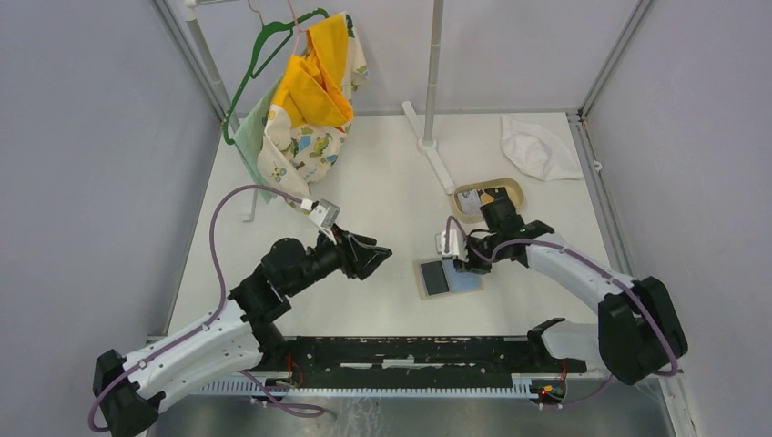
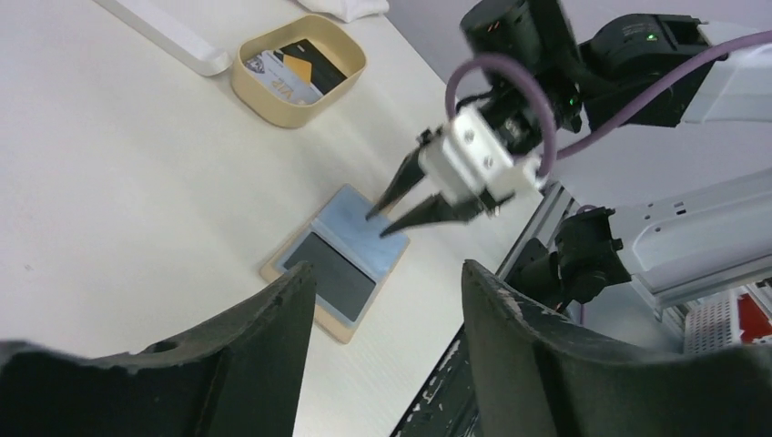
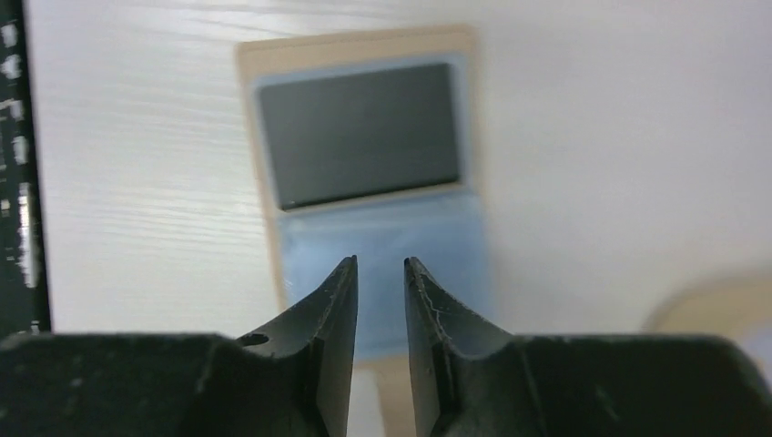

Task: Put the credit cards into the card holder
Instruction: Open the card holder at the center of the board, then pick up the credit card from the storage box.

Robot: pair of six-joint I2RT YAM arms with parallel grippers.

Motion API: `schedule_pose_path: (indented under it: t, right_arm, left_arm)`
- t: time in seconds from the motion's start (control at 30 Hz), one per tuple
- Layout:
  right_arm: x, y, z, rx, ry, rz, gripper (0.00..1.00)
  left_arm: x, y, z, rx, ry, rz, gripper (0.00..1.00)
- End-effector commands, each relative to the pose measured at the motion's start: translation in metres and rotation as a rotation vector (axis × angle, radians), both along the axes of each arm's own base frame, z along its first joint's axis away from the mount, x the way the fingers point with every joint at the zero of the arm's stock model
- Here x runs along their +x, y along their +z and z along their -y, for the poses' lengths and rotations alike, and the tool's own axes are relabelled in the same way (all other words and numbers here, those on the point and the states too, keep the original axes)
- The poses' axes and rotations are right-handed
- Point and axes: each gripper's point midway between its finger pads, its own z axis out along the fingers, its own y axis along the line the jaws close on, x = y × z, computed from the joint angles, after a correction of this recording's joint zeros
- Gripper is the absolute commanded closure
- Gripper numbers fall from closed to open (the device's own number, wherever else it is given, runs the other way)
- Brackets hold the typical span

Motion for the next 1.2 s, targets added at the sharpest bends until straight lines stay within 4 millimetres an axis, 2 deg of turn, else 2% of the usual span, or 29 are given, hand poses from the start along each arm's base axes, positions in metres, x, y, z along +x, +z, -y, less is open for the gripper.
schedule_pose_path:
  t: [0.0, 0.03, 0.1, 0.17, 0.2, 0.27, 0.33, 0.47, 0.67, 0.83, 0.97, 1.07, 1.17]
  right_arm:
    - [0.054, 0.079, 0.013, 0.175, -0.157, 0.198, 0.65]
    - [0.065, 0.09, 0.021, 0.176, -0.197, 0.246, 0.58]
    - [0.09, 0.115, 0.039, 0.167, -0.304, 0.348, 0.37]
    - [0.118, 0.142, 0.058, 0.188, -0.454, 0.42, 0.08]
    - [0.132, 0.156, 0.065, 0.227, -0.542, 0.434, 0.02]
    - [0.159, 0.171, 0.077, 0.287, -0.69, 0.41, 0.02]
    - [0.175, 0.168, 0.077, 0.332, -0.733, 0.306, 0.02]
    - [0.197, 0.146, 0.066, 0.386, -0.733, 0.064, 0.02]
    - [0.231, 0.103, 0.067, 0.368, -0.856, -0.131, 0.14]
    - [0.239, 0.076, 0.076, 0.355, -0.98, -0.192, 0.22]
    - [0.246, 0.059, 0.091, 0.344, -1.118, -0.241, 0.22]
    - [0.242, 0.045, 0.088, 0.326, -1.124, -0.318, 0.24]
    - [0.242, 0.04, 0.106, 0.319, -1.156, -0.321, 0.24]
  left_arm:
    - [0.003, 0.008, -0.009, -0.013, 0.045, 0.015, 0.24]
    - [0.004, 0.006, -0.01, -0.003, 0.052, 0.011, 0.17]
    - [0.005, 0.0, -0.009, 0.021, 0.053, -0.007, 0.09]
    - [0.008, -0.009, -0.006, 0.052, 0.049, -0.033, 0.08]
    - [0.009, -0.013, -0.004, 0.065, 0.051, -0.047, 0.08]
    - [0.012, -0.021, -0.001, 0.078, 0.053, -0.07, 0.07]
    - [0.011, -0.027, 0.004, 0.08, 0.035, -0.084, 0.07]
    - [0.004, -0.03, 0.009, 0.047, -0.006, -0.086, 0.08]
    - [-0.002, -0.034, 0.001, -0.008, 0.007, -0.081, 0.08]
    - [-0.003, -0.05, 0.0, -0.011, 0.011, -0.103, 0.08]
    - [-0.004, -0.058, 0.002, -0.02, 0.009, -0.125, 0.08]
    - [-0.004, -0.059, 0.002, -0.024, 0.008, -0.133, 0.08]
    - [-0.004, -0.059, 0.002, -0.023, 0.009, -0.137, 0.08]
